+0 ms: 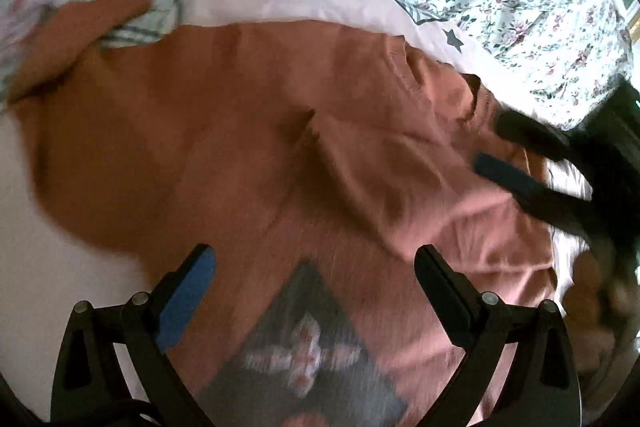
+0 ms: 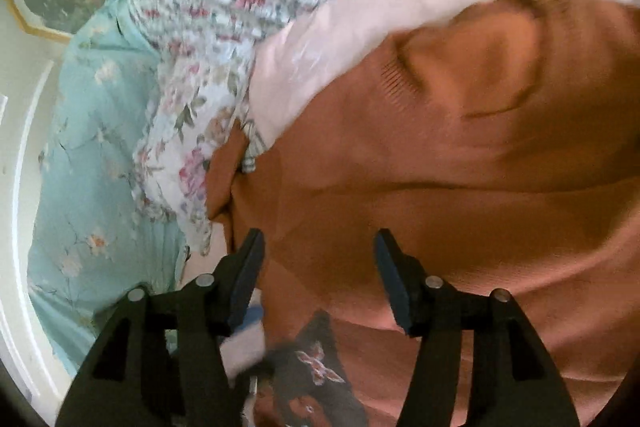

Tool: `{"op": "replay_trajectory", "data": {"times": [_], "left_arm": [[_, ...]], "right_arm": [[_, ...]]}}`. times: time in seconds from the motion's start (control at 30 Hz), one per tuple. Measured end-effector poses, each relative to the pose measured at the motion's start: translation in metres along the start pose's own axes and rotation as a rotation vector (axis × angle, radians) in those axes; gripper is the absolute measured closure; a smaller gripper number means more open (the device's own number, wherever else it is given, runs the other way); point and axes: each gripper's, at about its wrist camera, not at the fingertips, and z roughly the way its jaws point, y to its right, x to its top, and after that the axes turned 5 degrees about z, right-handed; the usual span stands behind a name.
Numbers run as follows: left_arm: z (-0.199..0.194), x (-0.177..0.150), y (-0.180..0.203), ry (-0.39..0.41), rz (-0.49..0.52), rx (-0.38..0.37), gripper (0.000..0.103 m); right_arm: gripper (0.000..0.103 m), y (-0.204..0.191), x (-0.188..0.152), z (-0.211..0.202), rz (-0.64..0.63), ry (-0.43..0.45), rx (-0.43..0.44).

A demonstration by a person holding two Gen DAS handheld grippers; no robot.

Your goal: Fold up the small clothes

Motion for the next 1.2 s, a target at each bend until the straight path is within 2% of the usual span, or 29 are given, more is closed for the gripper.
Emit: {"op": "replay_trajectory", "data": {"times": [0.03, 0.13, 0.2, 0.23, 0.27, 0.3, 0.37, 0.4, 0.47, 0.53, 0.6, 0.67, 0.77, 0.87, 1.03, 1.07, 1.1, 1.13, 1.2], "left_arm": [[0.008, 0.006, -0.001, -0.008, -0.006, -0.008, 0.003], [0.036, 0.027, -0.006, -0.030, -0.046, -0.104, 0.007], [0.048, 0.038, -0.003, -0.024, -0.041, -0.154, 0.019], [0.052, 0.041, 0.000, -0.021, -0.030, -0.170, 0.044], [0.057, 0.046, 0.004, -0.027, -0.010, -0.198, 0.087], [0.058, 0.046, 0.007, -0.035, 0.005, -0.197, 0.101], [0.034, 0.044, 0.020, 0.067, 0.065, -0.152, 0.100], [0.018, 0.041, 0.022, 0.121, 0.081, -0.157, 0.100], [0.000, 0.032, 0.017, 0.168, 0.070, -0.132, 0.100], [0.003, 0.023, 0.005, 0.161, 0.057, -0.092, 0.099], [0.022, 0.014, -0.015, 0.078, 0.028, -0.065, 0.097], [0.032, 0.010, -0.027, 0.032, 0.004, -0.103, 0.093], [0.033, 0.016, -0.032, 0.035, -0.018, -0.132, 0.085], [0.035, 0.023, -0.027, 0.040, 0.009, -0.108, 0.090], [0.035, 0.017, -0.014, 0.016, 0.108, -0.063, 0.099], [0.034, 0.016, -0.013, 0.015, 0.117, -0.057, 0.100], [0.031, 0.017, -0.012, 0.018, 0.131, -0.038, 0.101], [0.025, 0.018, -0.009, 0.032, 0.144, -0.027, 0.101], [0.014, 0.021, -0.003, 0.074, 0.175, -0.006, 0.101]], "right_arm": [[0.044, 0.007, -0.002, -0.015, 0.011, 0.025, -0.010], [0.044, 0.028, -0.013, -0.052, 0.059, 0.083, -0.038], [0.044, 0.042, -0.021, -0.072, 0.089, 0.116, -0.066], [0.044, 0.050, -0.025, -0.081, 0.104, 0.130, -0.080], [0.044, 0.060, -0.031, -0.094, 0.125, 0.148, -0.104], [0.044, 0.066, -0.035, -0.100, 0.135, 0.156, -0.117], [0.044, 0.077, -0.043, -0.118, 0.139, 0.185, -0.164], [0.044, 0.082, -0.046, -0.128, 0.132, 0.206, -0.192], [0.044, 0.092, -0.048, -0.144, 0.124, 0.240, -0.230], [0.044, 0.108, -0.049, -0.158, 0.132, 0.268, -0.290], [0.044, 0.125, -0.047, -0.164, 0.166, 0.276, -0.332], [0.044, 0.137, -0.043, -0.169, 0.182, 0.286, -0.359], [0.044, 0.148, -0.032, -0.167, 0.166, 0.287, -0.408], [0.044, 0.153, -0.012, -0.155, 0.137, 0.270, -0.467], [0.044, 0.167, 0.019, -0.122, 0.125, 0.198, -0.502], [0.047, 0.166, 0.021, -0.120, 0.121, 0.195, -0.501], [0.084, 0.162, 0.024, -0.120, 0.107, 0.187, -0.490], [0.091, 0.156, 0.026, -0.127, 0.111, 0.199, -0.474], [0.093, 0.147, 0.023, -0.144, 0.097, 0.269, -0.466]]}}
